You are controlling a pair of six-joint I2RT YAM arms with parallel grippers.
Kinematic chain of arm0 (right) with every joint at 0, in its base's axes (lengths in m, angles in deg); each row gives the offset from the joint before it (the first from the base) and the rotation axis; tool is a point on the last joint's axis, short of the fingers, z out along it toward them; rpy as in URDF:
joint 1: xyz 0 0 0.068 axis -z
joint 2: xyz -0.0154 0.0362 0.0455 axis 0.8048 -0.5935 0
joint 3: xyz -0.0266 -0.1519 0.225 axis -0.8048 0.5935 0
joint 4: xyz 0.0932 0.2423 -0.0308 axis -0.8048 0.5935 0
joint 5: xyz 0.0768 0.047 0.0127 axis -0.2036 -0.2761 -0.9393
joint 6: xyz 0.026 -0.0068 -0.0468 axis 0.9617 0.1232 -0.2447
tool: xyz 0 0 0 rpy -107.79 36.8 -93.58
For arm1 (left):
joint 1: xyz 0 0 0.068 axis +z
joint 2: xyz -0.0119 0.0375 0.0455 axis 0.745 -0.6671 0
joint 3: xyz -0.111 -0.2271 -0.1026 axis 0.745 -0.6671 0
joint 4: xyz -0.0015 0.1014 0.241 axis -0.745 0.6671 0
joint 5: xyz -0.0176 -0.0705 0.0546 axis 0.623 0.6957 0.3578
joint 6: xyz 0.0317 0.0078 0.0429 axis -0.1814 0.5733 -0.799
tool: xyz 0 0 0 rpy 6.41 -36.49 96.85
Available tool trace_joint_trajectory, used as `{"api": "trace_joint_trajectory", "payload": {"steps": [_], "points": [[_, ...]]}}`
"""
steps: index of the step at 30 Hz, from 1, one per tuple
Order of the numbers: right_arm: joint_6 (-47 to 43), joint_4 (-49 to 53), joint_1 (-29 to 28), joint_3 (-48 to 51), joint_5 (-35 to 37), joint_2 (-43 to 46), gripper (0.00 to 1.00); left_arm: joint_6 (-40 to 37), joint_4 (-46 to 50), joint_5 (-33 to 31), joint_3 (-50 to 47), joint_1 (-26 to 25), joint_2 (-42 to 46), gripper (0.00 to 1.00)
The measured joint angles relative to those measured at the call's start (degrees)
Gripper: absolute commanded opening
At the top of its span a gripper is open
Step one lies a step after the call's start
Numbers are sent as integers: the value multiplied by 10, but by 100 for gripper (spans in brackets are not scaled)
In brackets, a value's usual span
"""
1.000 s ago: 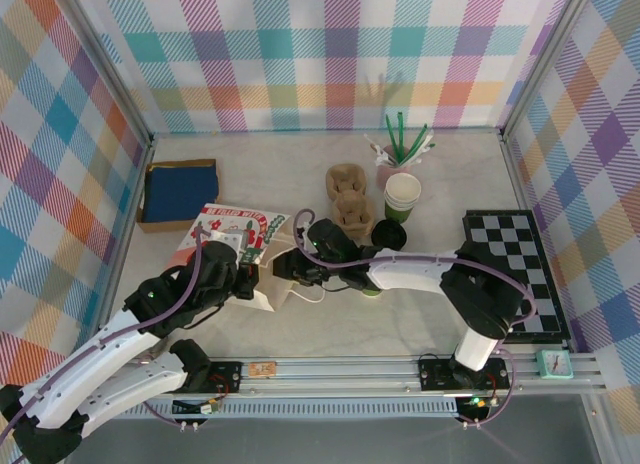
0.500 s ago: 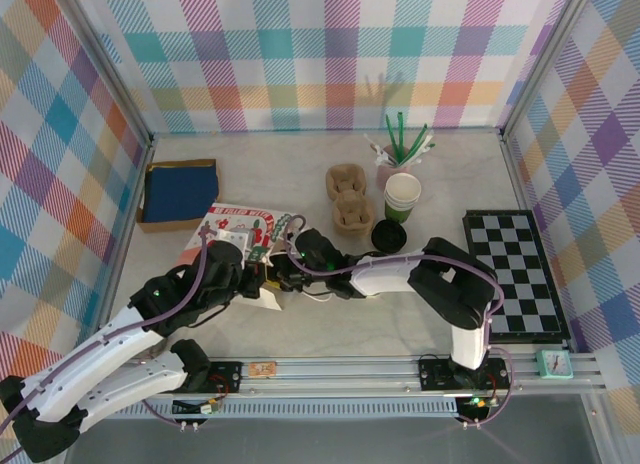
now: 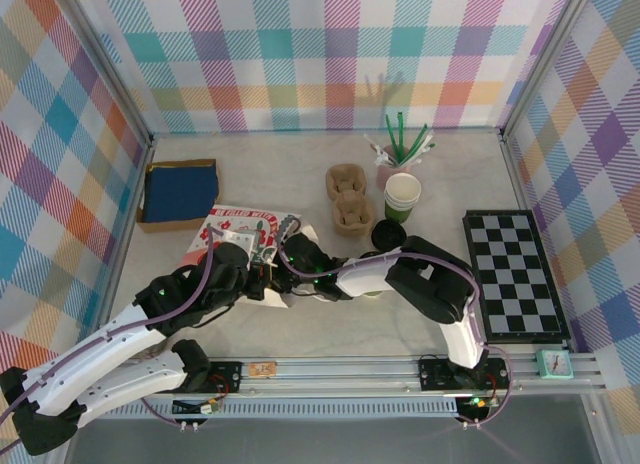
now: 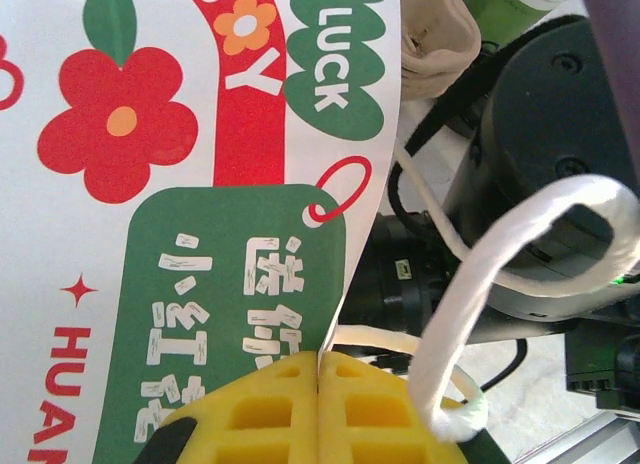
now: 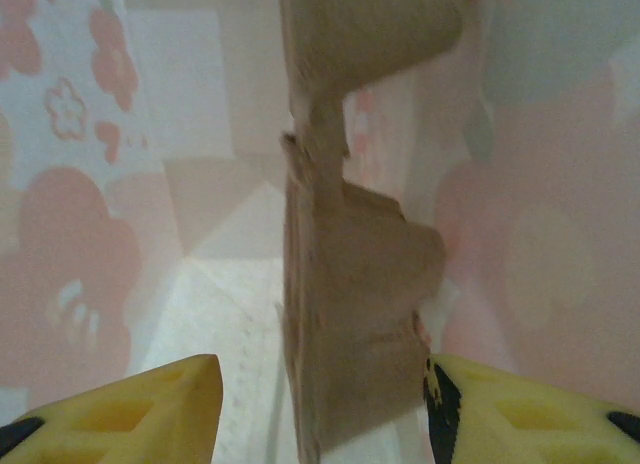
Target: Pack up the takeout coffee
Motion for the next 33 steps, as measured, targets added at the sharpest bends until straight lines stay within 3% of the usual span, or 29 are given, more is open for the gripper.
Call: {"api": "trace_joint_trajectory", "payload": {"steps": [15, 25, 30, 33], "points": [[-14, 67, -8, -119, -1, -69, 55, 3, 1, -14, 0, -10, 26, 0], [-37, 92, -12, -170, -54, -101, 51, 2, 5, -31, -3, -10, 36, 0], [-49, 108, -17, -184, -81, -103, 27, 2, 10, -34, -3, -10, 43, 0], [-53, 112, -19, -184, -90, -103, 18, 0, 18, -34, -3, -10, 49, 0]]}}
